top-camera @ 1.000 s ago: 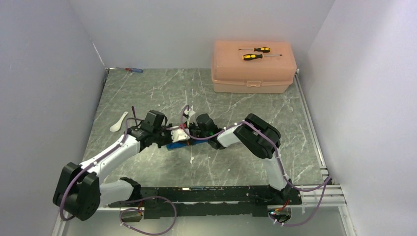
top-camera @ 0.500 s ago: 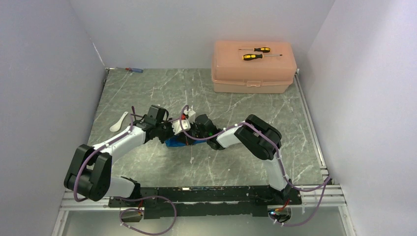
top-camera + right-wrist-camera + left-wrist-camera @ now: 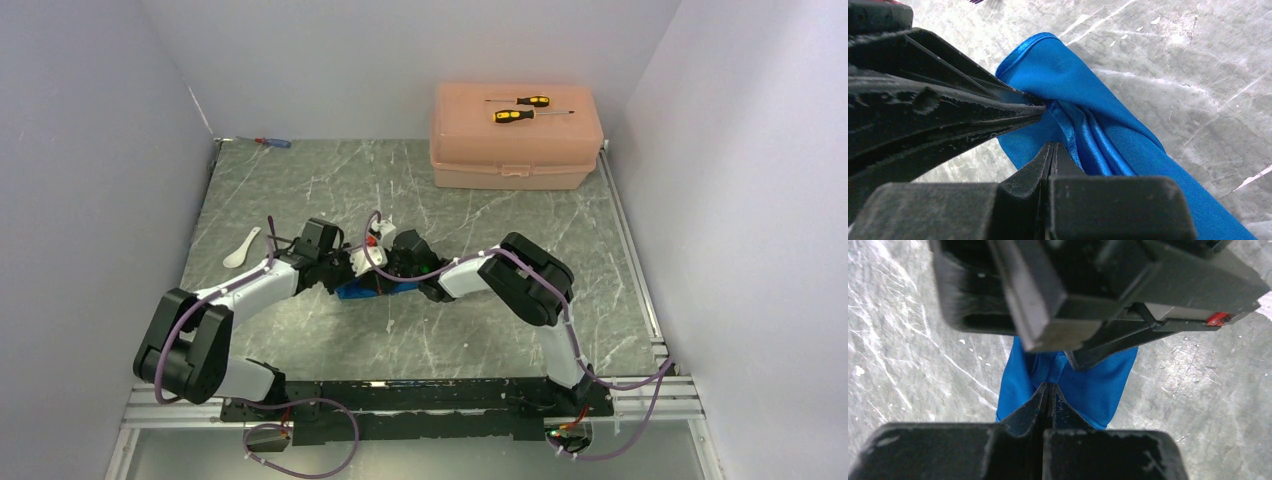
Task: Fold the napkin into a case and place the utensils inside
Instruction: Grasp the top corner of the smaller rectangle folded napkin from the folded napkin.
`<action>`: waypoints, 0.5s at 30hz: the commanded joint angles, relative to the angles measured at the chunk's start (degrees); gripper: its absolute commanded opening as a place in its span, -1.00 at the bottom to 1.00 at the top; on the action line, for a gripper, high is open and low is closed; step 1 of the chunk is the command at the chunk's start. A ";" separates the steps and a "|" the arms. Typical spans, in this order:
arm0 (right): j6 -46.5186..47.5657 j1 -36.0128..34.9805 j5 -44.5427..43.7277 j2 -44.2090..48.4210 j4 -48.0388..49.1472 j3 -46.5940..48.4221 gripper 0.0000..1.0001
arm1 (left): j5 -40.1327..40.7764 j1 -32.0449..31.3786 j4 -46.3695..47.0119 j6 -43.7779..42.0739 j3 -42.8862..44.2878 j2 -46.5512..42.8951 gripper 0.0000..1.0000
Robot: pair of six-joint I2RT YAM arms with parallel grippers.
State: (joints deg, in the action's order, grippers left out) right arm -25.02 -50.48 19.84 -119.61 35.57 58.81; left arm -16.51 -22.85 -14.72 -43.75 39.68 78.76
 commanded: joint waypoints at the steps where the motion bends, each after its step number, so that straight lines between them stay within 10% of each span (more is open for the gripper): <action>1: 1.38 0.13 -5.60 -0.19 -11.73 0.76 -1.00 | 1.11 0.35 3.78 -0.09 -1.39 0.89 -0.95; 15: -0.24 0.13 -7.23 -1.59 -14.42 1.32 -1.00 | 4.97 1.41 9.53 2.11 -3.69 0.69 -0.95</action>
State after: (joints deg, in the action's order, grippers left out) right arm -26.15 -50.83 17.17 -118.87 30.81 60.45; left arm -13.61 -22.02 -7.84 -43.20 36.69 79.64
